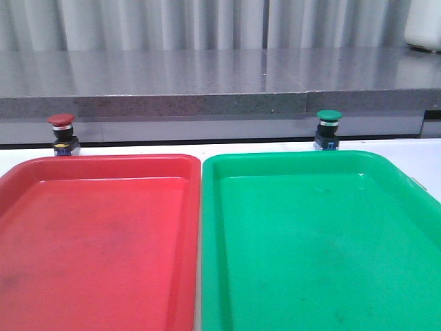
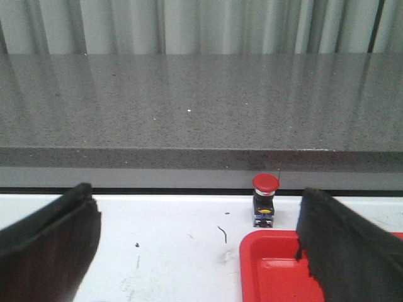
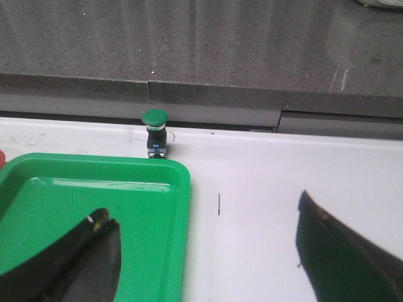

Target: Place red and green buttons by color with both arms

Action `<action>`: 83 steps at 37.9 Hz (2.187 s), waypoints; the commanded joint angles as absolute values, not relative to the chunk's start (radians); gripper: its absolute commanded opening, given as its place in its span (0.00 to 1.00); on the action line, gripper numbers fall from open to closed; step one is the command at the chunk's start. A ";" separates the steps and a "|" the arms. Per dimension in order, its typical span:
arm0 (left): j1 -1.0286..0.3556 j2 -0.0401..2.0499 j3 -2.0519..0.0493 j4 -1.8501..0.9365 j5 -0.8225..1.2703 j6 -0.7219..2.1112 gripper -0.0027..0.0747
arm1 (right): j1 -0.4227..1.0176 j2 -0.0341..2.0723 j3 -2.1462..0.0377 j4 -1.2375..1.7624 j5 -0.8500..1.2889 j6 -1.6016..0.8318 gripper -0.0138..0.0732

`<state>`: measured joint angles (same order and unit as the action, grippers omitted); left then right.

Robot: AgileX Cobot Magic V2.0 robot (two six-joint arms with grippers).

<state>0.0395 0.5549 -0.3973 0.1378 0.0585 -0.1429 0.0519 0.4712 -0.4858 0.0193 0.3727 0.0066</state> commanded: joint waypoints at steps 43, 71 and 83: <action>-0.118 1.996 -1.637 0.068 0.542 -0.144 0.76 | 0.053 0.481 -0.524 0.008 0.297 0.000 0.84; -0.118 1.899 -1.668 0.070 0.562 -0.144 0.09 | 0.053 0.481 -0.524 0.008 0.297 0.000 0.84; -0.261 1.636 -1.419 0.073 0.549 -0.141 0.09 | 0.053 0.481 -0.524 0.008 0.297 0.000 0.84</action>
